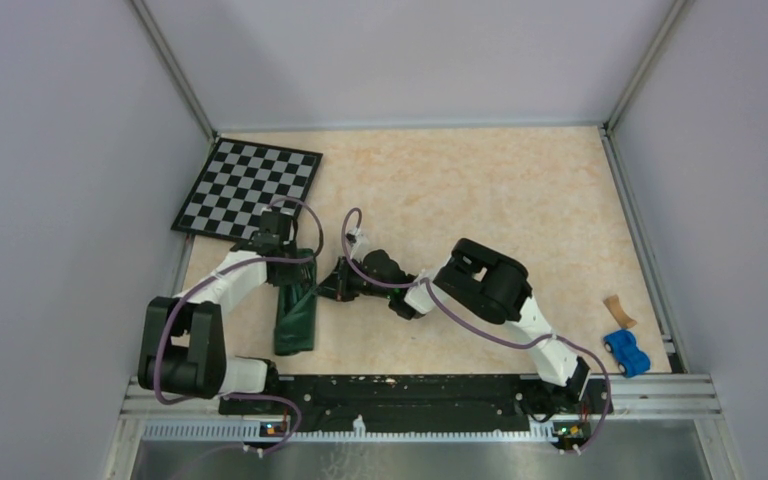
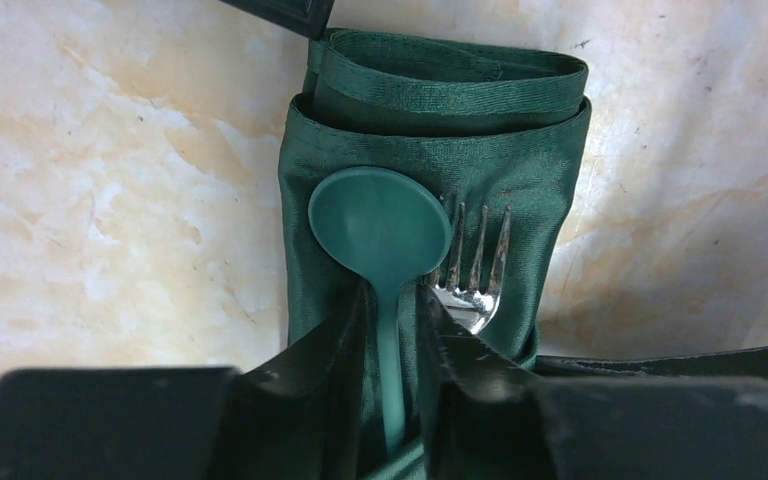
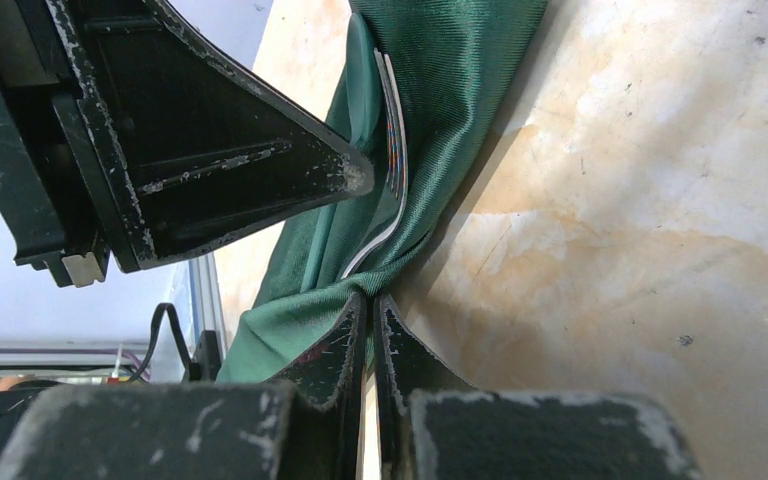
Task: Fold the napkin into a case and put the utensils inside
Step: Insert the spoon into the folded napkin.
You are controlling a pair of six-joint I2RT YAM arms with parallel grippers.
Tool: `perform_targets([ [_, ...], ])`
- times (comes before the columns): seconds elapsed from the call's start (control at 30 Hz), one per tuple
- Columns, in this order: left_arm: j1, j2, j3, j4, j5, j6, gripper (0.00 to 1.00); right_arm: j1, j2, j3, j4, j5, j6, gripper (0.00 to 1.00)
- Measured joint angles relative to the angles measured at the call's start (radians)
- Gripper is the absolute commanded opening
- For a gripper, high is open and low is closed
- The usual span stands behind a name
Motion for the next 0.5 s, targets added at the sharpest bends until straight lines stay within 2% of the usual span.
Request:
perform_targets([
  [0.13, 0.0, -0.002, 0.0, 0.001, 0.0, -0.003, 0.46, 0.0, 0.0, 0.0, 0.0, 0.0, 0.0, 0.0],
  [0.37, 0.0, -0.022, 0.0, 0.005, -0.003, -0.006, 0.38, 0.0, 0.0, 0.0, 0.0, 0.0, -0.001, 0.0],
  [0.5, 0.0, -0.026, 0.0, 0.007, -0.003, -0.005, 0.45, 0.0, 0.0, 0.0, 0.0, 0.0, -0.001, 0.0],
])
